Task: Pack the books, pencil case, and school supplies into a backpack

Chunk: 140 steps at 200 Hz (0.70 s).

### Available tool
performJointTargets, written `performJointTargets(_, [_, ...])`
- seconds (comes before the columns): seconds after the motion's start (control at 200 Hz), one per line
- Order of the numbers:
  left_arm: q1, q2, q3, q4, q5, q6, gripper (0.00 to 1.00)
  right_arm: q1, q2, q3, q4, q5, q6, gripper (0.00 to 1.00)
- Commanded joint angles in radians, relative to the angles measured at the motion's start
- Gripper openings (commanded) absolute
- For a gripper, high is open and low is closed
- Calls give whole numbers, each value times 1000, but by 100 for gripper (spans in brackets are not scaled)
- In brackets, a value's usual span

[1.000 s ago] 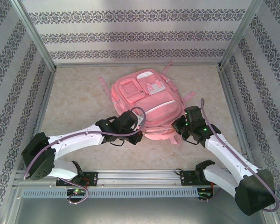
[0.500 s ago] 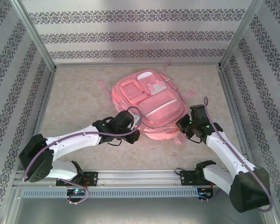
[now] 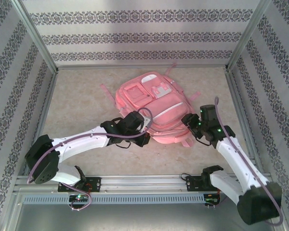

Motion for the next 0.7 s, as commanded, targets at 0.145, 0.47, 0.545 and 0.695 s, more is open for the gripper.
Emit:
performJointTargets(0.145, [-55, -1, 68, -31, 33, 28, 0, 138, -146, -77, -18, -7, 235, 58])
performJointTargets(0.47, [-86, 44, 130, -36, 30, 28, 0, 375, -44, -80, 84, 83, 394, 51])
performJointTargets(0.545, [-86, 51, 139, -35, 32, 27, 0, 408, -40, -84, 84, 121, 406, 46])
performJointTargets(0.695, [-87, 53, 148, -29, 33, 28, 0, 417, -37, -103, 88, 179, 399, 38])
